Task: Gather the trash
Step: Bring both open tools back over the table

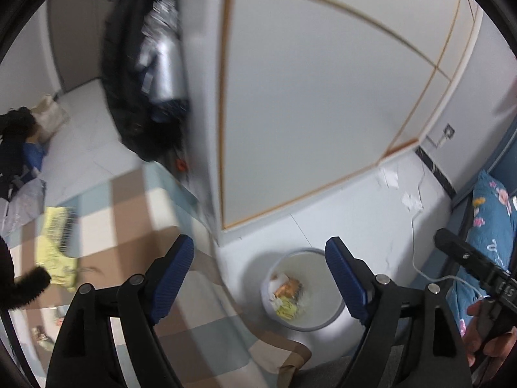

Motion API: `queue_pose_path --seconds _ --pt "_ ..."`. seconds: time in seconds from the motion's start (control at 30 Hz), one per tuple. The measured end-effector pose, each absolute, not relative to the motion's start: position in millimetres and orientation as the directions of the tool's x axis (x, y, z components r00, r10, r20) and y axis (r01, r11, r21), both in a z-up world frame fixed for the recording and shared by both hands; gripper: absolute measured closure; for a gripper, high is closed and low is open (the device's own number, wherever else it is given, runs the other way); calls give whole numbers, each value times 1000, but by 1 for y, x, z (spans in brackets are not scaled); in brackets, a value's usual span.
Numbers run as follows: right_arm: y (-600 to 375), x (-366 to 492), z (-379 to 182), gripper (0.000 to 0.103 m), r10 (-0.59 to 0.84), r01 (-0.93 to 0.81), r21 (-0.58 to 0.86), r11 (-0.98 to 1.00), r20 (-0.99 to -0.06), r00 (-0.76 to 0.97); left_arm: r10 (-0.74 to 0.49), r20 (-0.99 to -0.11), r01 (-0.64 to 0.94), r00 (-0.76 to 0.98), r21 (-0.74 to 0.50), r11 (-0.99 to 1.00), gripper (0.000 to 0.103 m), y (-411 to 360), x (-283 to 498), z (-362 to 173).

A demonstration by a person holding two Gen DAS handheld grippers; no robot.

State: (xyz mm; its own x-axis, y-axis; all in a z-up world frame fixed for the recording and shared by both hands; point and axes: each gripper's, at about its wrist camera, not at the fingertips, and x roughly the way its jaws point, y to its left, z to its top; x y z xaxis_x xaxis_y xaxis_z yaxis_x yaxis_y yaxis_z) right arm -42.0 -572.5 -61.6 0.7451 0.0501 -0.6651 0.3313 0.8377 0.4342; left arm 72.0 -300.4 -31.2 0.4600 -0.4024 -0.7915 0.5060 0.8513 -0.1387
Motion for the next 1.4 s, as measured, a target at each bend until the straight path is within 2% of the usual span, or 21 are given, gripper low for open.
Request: queue_pose_path --seconds 0.1,0.37,0.47,0.7,1.03,1.27,1.4 --pt "-551 -44 -32 24 31 295 407 864 -629 777 -416 -746 491 521 -137 861 20 -278 67 -12" --pt "-500 -59 35 17 19 204 388 899 -500 866 -407 -617 420 674 -134 898 8 -224 55 32" --pt "-473 -58 49 14 22 172 365 915 -471 882 -388 -580 386 716 -133 913 7 -202 52 46" --pt "-408 -49 65 13 69 82 329 941 -422 904 -325 -518 283 791 -160 946 6 -134 56 62" --pt "-328 -16 56 13 200 -53 315 948 -457 867 -239 -484 181 842 -164 970 6 -47 63 62" --pt "-277 12 33 13 253 -121 277 953 -511 822 -190 -523 79 831 -227 971 6 7 74 38" --pt "-248 26 14 13 269 -163 232 959 -563 782 -175 -538 64 825 -219 974 6 20 77 26"
